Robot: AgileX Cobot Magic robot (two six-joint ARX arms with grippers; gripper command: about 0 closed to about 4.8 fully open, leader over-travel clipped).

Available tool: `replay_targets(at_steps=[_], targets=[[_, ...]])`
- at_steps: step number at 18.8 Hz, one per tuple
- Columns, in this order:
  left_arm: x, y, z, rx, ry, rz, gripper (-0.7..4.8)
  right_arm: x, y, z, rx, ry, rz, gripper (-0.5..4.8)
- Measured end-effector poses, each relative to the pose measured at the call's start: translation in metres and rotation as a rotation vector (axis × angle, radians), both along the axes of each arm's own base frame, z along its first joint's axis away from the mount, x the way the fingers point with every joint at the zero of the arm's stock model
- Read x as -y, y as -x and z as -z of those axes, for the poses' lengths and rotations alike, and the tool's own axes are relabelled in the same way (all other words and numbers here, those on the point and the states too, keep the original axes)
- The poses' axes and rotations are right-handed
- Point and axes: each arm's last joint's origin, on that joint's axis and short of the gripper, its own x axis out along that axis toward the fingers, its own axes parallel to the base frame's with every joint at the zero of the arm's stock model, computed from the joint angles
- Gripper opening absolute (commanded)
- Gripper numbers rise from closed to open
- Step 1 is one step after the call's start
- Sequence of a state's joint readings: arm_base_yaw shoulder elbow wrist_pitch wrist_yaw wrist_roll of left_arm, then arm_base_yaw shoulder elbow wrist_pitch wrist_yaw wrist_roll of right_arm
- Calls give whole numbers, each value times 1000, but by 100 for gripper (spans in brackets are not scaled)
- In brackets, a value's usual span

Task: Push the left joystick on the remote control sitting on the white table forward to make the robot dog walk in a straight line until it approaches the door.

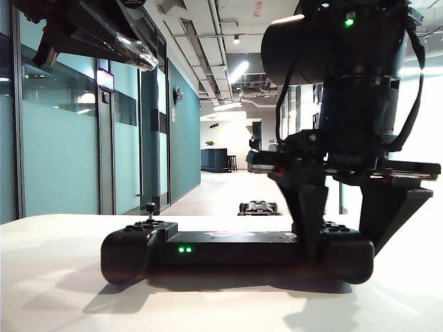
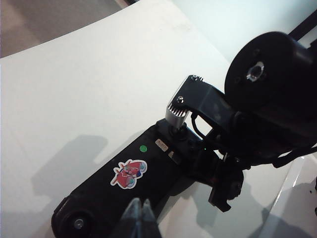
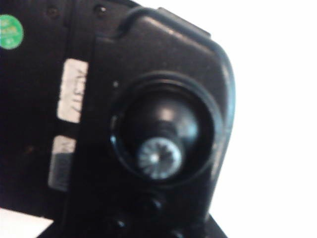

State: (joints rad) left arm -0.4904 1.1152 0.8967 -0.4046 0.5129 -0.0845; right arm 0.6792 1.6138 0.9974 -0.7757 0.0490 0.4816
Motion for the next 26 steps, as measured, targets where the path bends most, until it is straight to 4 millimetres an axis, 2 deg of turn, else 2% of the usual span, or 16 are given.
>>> replay_targets(at_steps=[1,2,11,17,21,26], targets=[[0,0,0,0,0,0,-5,0,0,0,0,0,0,244],[0,0,0,0,0,0,-5,0,0,0,-1,-1,6,238],[1,-1,2,3,-2,31,-5,0,0,0,-5,-16,134,238],[9,-15,35,-1,-146,170,-5,1,0,0,10,14,142,238],[8,-12,70,-48,-189,198,-5,2,0,0,20,27,123,238],[11,-18,87,-23,-165,219,-5,2,0,0,24,32,101,238]])
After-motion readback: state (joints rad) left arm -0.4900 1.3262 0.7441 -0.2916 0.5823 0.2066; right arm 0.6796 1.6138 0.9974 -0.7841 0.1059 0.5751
